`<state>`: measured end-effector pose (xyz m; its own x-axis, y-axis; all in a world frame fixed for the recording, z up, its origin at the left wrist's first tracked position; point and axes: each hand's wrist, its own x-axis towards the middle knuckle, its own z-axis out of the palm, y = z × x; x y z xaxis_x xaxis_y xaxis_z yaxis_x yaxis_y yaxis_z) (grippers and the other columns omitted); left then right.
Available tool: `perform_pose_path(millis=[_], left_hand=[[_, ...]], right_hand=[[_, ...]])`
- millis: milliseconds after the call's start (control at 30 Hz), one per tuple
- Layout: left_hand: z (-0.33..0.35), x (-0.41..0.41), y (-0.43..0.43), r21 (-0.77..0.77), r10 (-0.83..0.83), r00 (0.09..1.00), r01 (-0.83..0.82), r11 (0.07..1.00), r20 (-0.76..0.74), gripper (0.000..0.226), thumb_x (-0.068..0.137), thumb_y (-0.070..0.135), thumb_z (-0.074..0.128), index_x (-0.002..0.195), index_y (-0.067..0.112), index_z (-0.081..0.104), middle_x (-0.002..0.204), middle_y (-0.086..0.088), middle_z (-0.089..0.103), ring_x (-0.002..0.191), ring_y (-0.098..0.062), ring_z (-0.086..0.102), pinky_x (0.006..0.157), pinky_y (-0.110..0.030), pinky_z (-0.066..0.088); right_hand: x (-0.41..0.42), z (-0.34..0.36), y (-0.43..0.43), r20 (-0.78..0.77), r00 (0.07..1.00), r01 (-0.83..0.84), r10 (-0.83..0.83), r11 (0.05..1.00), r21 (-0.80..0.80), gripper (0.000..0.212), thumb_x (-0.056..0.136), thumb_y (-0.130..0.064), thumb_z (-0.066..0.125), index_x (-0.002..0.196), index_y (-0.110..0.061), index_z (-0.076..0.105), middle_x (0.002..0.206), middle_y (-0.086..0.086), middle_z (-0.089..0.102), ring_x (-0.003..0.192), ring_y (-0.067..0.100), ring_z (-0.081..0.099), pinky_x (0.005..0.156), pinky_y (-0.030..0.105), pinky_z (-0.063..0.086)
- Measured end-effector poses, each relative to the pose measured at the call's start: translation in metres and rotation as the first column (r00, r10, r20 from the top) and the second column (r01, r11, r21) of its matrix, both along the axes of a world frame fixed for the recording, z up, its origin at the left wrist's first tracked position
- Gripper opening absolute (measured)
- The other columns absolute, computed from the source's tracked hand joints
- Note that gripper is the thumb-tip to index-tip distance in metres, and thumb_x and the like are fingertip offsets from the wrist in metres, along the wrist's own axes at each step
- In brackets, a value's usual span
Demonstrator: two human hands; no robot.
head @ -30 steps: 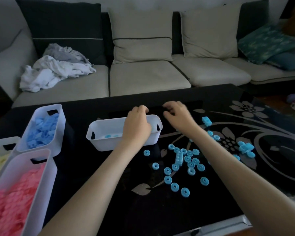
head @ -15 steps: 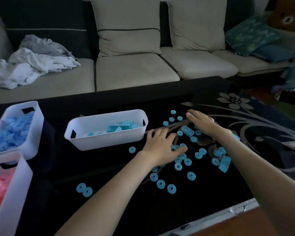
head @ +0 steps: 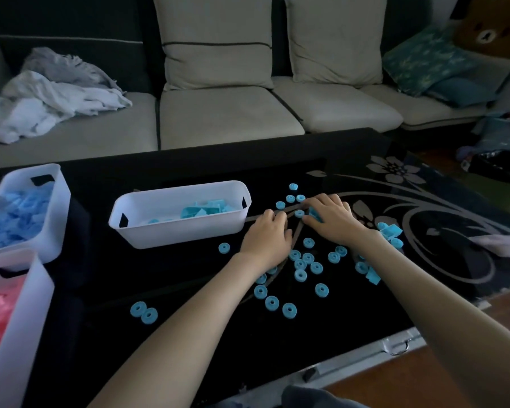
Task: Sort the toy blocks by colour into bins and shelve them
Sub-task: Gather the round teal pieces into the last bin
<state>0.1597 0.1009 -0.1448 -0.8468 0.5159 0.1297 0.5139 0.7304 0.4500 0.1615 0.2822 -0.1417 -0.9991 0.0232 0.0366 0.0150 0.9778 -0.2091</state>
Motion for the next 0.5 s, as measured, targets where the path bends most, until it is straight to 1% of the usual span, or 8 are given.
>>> perform_pose_path(millis=[100, 167, 233, 300, 400, 500], left_hand=[[0.001, -0.001, 0.003, -0.043, 0.014, 1.000, -0.015, 0.999, -0.016, 0.029, 0.097, 0.030, 0.040, 0.113, 0.007, 0.047, 0.113, -0.008, 0.046, 0.100, -0.022, 0.050, 0.072, -0.029, 0.038], [0.000, -0.001, 0.005, -0.078, 0.033, 0.999, -0.035, 0.996, -0.032, 0.033, 0.097, 0.032, 0.039, 0.117, 0.007, 0.047, 0.116, -0.009, 0.046, 0.101, -0.023, 0.051, 0.072, -0.030, 0.039], [0.001, -0.002, 0.006, -0.108, 0.061, 0.997, -0.066, 0.992, -0.042, 0.038, 0.097, 0.035, 0.037, 0.121, 0.007, 0.047, 0.119, -0.010, 0.046, 0.102, -0.023, 0.052, 0.071, -0.030, 0.040], [0.001, -0.002, 0.008, -0.135, 0.092, 0.995, -0.097, 0.986, -0.042, 0.040, 0.097, 0.036, 0.036, 0.124, 0.009, 0.047, 0.121, -0.010, 0.045, 0.104, -0.024, 0.054, 0.071, -0.031, 0.041], [0.003, -0.002, 0.009, -0.147, 0.139, 0.990, -0.142, 0.979, -0.033, 0.041, 0.096, 0.038, 0.035, 0.122, 0.011, 0.052, 0.121, -0.011, 0.045, 0.100, -0.025, 0.056, 0.070, -0.031, 0.042], [0.003, -0.002, 0.008, -0.116, 0.159, 0.987, -0.162, 0.980, -0.036, 0.039, 0.096, 0.039, 0.038, 0.112, 0.010, 0.057, 0.116, -0.009, 0.045, 0.091, -0.023, 0.056, 0.067, -0.031, 0.041]], right_hand=[[-0.002, -0.005, 0.000, -0.085, 0.996, -0.020, 0.021, 1.000, 0.005, 0.036, 0.094, -0.042, 0.044, 0.126, -0.023, 0.044, 0.122, 0.001, 0.044, 0.115, 0.021, 0.039, 0.095, 0.034, 0.036], [-0.003, -0.008, 0.000, -0.114, 0.993, -0.024, 0.022, 1.000, -0.019, 0.032, 0.094, -0.041, 0.046, 0.119, -0.021, 0.046, 0.115, 0.001, 0.044, 0.107, 0.019, 0.042, 0.085, 0.029, 0.040], [-0.004, -0.008, -0.002, -0.132, 0.991, -0.001, 0.000, 1.000, -0.010, 0.029, 0.094, -0.040, 0.046, 0.113, -0.019, 0.046, 0.108, 0.000, 0.044, 0.096, 0.014, 0.046, 0.073, 0.026, 0.041], [-0.006, -0.008, -0.005, -0.162, 0.986, 0.034, -0.028, 0.999, 0.034, 0.028, 0.094, -0.040, 0.045, 0.109, -0.016, 0.047, 0.103, 0.000, 0.046, 0.081, 0.012, 0.048, 0.062, 0.026, 0.040], [-0.007, -0.005, -0.009, -0.205, 0.977, 0.074, -0.056, 0.994, 0.079, 0.025, 0.096, -0.036, 0.043, 0.104, -0.014, 0.050, 0.097, 0.000, 0.048, 0.071, 0.012, 0.046, 0.058, 0.027, 0.037], [-0.008, -0.005, -0.012, -0.232, 0.971, 0.087, -0.062, 0.991, 0.097, 0.024, 0.096, -0.035, 0.041, 0.099, -0.013, 0.050, 0.089, -0.002, 0.045, 0.067, 0.015, 0.048, 0.056, 0.028, 0.035]])
